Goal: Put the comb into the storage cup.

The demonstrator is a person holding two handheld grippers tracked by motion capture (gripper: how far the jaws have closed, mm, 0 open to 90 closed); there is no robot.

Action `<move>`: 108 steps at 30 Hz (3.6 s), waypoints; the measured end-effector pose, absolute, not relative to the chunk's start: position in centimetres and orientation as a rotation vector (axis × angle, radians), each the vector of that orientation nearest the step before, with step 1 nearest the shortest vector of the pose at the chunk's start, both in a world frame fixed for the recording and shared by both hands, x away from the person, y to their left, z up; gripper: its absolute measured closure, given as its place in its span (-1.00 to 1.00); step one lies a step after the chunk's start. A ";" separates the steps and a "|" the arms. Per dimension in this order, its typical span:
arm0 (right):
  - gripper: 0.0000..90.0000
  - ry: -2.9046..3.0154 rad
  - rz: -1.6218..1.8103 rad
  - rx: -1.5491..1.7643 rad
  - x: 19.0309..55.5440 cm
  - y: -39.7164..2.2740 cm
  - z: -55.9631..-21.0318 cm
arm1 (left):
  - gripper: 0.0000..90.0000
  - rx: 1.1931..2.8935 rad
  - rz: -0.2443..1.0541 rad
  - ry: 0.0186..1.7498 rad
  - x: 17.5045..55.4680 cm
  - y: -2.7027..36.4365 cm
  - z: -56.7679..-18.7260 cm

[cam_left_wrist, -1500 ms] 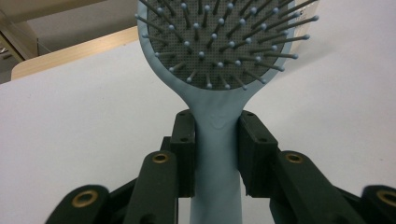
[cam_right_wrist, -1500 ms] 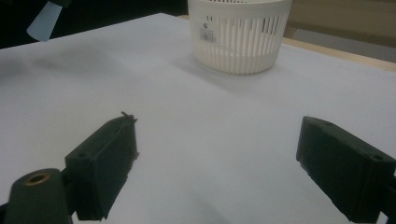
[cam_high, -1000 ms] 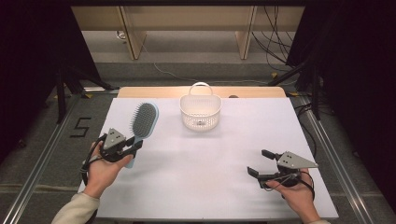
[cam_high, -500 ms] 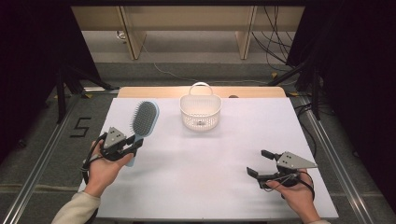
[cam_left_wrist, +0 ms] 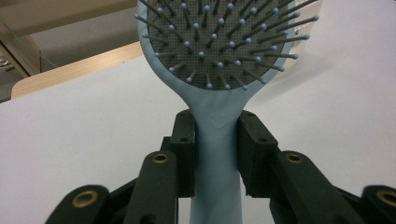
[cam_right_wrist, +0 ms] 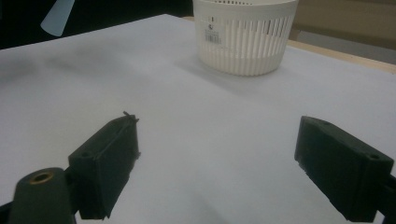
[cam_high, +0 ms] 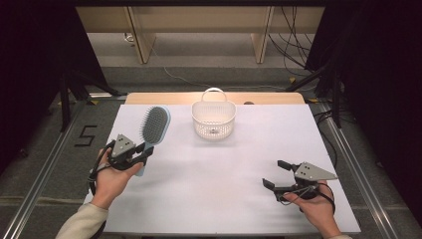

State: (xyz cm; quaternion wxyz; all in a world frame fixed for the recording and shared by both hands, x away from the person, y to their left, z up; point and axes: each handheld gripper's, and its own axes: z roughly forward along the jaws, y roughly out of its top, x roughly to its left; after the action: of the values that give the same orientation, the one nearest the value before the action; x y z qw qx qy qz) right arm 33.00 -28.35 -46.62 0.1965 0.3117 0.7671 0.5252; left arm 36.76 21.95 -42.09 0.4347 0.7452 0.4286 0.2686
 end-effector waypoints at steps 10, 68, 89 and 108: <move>-0.68 2.146 1.470 0.873 33.0 -28.4 -46.6 | 0.56 1.853 0.673 1.064 37.0 21.7 -42.0; -0.68 2.139 1.477 0.881 33.0 -28.5 -46.6 | 0.56 1.840 0.681 1.053 38.2 20.9 -41.3; -0.68 2.138 1.481 0.882 33.0 -28.5 -46.6 | 0.56 1.835 0.681 1.043 38.6 20.6 -40.9; -0.68 2.136 1.482 0.884 33.0 -28.5 -46.6 | 0.56 1.820 0.683 1.043 39.1 20.3 -40.6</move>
State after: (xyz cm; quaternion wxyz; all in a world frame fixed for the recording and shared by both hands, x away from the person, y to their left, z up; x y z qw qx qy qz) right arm 33.00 -28.48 -46.57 0.1963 0.3156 0.7627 0.5292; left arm 39.09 20.27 -40.61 0.4509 0.7363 0.4220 0.2765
